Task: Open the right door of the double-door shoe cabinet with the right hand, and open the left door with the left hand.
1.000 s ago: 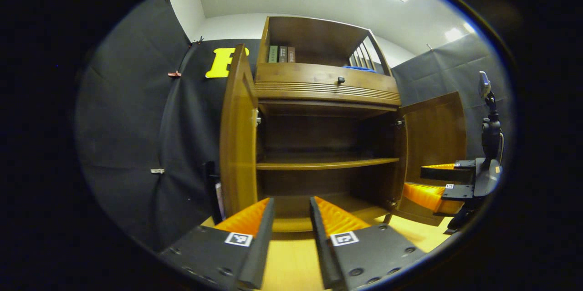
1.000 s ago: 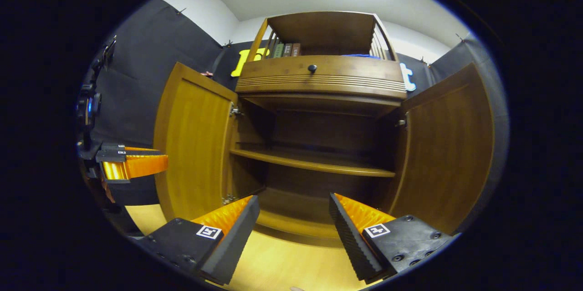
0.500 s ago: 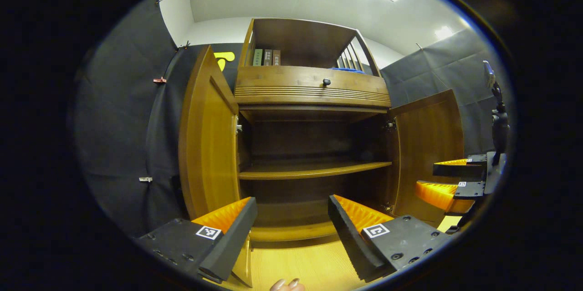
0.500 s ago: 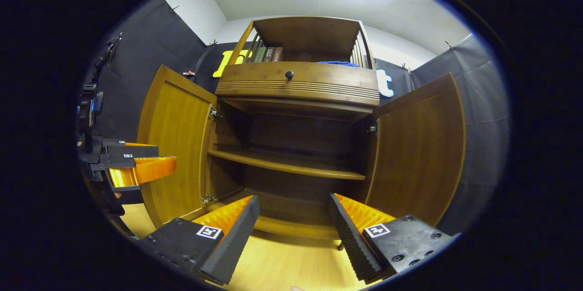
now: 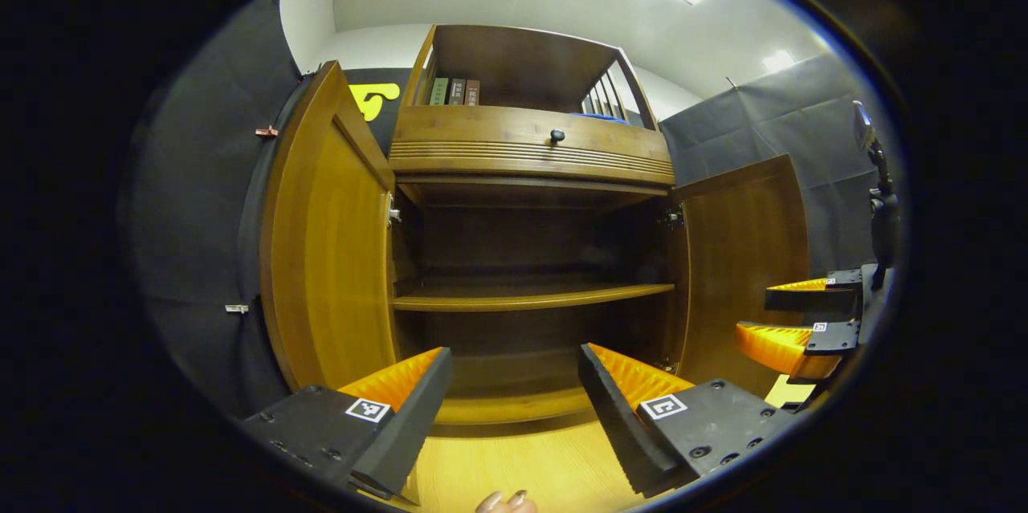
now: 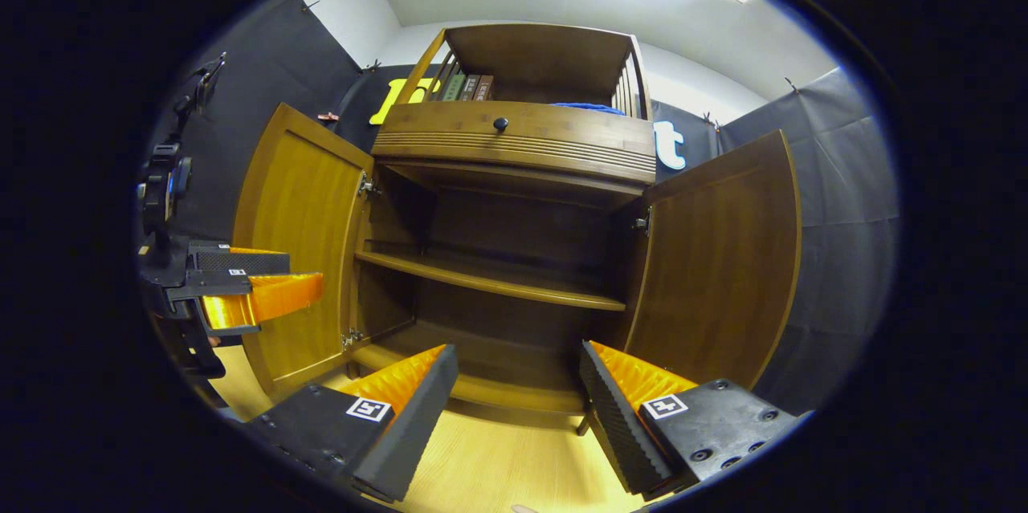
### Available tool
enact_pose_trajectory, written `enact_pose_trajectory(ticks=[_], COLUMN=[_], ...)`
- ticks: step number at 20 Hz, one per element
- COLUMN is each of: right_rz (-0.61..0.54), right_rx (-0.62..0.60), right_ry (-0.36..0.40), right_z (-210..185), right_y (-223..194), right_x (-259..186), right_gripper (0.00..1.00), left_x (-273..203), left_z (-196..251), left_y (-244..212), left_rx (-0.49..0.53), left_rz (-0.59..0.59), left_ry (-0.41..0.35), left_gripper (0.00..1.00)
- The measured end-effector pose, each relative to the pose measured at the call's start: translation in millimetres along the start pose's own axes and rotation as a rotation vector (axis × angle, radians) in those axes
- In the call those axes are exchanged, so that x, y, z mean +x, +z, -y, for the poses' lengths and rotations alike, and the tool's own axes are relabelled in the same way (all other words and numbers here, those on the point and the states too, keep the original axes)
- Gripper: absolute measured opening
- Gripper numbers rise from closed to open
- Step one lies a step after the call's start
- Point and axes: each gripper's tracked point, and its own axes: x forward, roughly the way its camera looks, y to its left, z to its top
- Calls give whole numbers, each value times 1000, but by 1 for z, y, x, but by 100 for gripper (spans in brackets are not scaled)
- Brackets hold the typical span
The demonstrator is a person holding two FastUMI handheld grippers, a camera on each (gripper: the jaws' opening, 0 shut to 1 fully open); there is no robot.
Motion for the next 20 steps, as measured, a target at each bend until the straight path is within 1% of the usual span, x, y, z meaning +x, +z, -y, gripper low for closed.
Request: enact_pose_trajectory(ticks=[3,6,7,8,11,16,17,18,19,20], right_rz=[2,3,2,0,1,0,0,1,2,2], right_rx=[5,12,16,19,22,30,30,30,32,31], right_ry=[6,5,9,11,17,28,27,29,30,32], right_z=[2,6,5,5,5,6,7,7,7,7], right_y=[2,3,3,2,2,1,1,1,2,2], right_x=[-2,-3,-3,-4,-6,-4,-4,-2,-3,-2], right_gripper=[98,96,98,96,95,99,97,99,97,99], left_x=[0,-1,-2,-3,-5,-8,-8,-8,-9,-9], left_z=[3,6,6,7,8,10,10,9,8,7], left_y=[1,1,-1,-2,0,2,1,3,3,4], left_rx=[-4,-8,-7,-5,3,16,17,18,17,16], left_rz=[8,12,8,5,2,13,15,17,20,21], left_ry=[-1,2,5,8,13,21,22,27,31,34], left_gripper=[99,97,97,97,97,98,97,98,98,98])
